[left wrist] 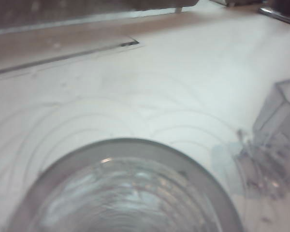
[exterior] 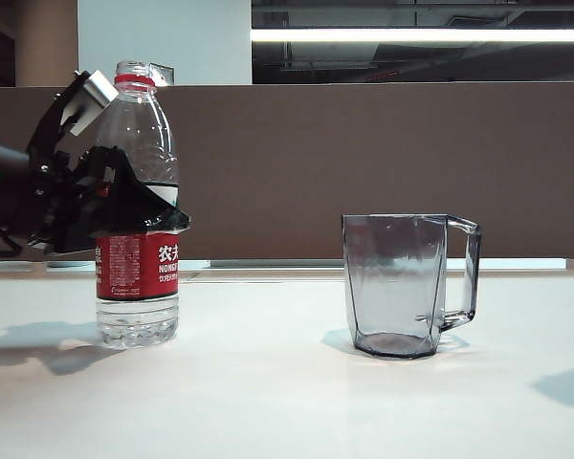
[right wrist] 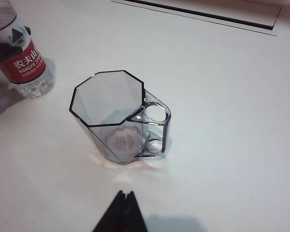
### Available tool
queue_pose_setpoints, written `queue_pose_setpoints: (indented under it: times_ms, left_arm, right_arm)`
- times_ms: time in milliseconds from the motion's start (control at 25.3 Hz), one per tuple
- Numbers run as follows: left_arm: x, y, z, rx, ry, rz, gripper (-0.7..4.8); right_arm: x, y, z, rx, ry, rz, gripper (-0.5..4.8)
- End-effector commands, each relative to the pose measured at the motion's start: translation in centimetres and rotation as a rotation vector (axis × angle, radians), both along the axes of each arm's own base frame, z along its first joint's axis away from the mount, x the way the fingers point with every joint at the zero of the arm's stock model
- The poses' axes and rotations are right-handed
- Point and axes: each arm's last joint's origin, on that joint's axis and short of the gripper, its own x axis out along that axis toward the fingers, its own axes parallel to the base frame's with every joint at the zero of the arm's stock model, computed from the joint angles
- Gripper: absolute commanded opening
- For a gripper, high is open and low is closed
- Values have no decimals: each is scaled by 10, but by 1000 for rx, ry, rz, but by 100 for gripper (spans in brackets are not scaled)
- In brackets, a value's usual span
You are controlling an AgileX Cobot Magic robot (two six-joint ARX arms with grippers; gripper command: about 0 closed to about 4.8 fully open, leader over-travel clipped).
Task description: Pick up the mineral water bottle with the left hand on the table and pour water into the mug until it's half full.
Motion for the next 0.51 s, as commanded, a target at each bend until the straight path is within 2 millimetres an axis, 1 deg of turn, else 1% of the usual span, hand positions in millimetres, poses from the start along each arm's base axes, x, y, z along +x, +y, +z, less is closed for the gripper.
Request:
queue_pose_setpoints:
  times_ms: [40, 79, 158, 515]
  left_arm:
    - [1, 0, 3, -5, -20, 3, 309]
    - [1, 0, 3, -5, -20, 3, 273]
    - [1, 0, 3, -5, -20, 3, 240]
    - [1, 0, 4, -2, -34, 2, 241]
  right_arm:
    - [0, 0, 4, 7, -22, 3, -2]
    - [0, 0, 4, 7, -22, 3, -2]
    - [0, 0, 4, 7, -22, 3, -2]
    - [0, 0, 4, 7, -22, 3, -2]
